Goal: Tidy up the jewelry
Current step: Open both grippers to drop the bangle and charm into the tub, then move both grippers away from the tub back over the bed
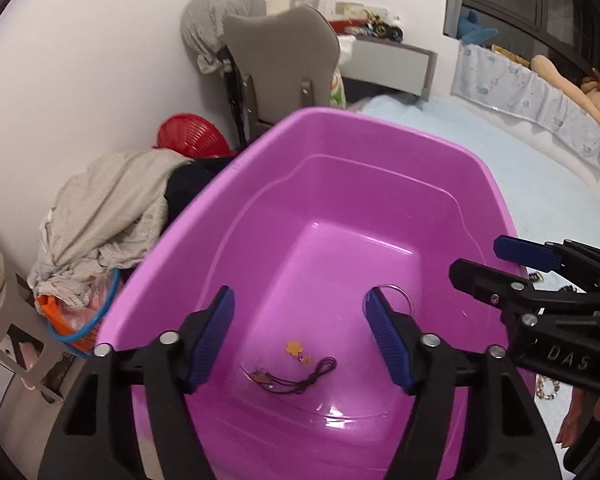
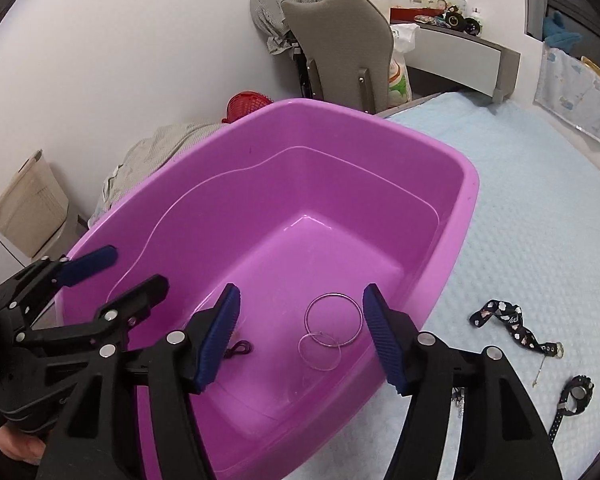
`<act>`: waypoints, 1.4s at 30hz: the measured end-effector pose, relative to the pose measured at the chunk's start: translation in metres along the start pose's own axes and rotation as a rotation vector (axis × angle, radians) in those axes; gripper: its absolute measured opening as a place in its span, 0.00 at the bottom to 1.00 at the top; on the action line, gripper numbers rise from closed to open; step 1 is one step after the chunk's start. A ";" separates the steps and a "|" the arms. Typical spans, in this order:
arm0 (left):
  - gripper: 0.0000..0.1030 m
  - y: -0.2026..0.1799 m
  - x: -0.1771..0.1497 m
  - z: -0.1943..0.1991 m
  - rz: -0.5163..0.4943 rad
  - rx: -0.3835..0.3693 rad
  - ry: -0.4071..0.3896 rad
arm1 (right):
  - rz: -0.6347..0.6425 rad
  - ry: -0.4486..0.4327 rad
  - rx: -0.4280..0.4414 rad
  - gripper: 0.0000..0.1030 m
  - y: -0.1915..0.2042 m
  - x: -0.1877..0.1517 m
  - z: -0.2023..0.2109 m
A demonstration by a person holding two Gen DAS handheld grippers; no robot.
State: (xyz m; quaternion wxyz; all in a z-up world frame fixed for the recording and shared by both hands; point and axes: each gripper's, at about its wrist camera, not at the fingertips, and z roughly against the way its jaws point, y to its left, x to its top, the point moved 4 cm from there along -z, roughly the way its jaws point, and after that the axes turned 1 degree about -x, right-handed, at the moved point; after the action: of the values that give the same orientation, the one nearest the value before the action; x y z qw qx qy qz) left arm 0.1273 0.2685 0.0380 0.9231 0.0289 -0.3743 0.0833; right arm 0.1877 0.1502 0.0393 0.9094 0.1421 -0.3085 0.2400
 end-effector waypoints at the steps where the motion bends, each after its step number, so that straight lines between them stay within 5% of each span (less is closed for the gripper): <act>1: 0.65 0.001 0.000 0.001 0.002 0.003 0.001 | -0.004 -0.002 -0.002 0.59 -0.001 0.000 0.001; 7: 0.74 0.008 -0.002 0.003 0.042 0.031 0.011 | -0.007 -0.001 -0.006 0.59 -0.004 -0.001 0.003; 42: 0.75 -0.006 -0.005 0.041 0.041 0.062 -0.022 | -0.046 -0.059 0.011 0.60 -0.020 -0.018 0.042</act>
State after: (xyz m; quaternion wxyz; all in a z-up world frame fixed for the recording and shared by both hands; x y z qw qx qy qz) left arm 0.0971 0.2578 0.0639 0.9156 0.0507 -0.3824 0.1134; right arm 0.1651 0.1099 0.0582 0.9045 0.1609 -0.3305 0.2164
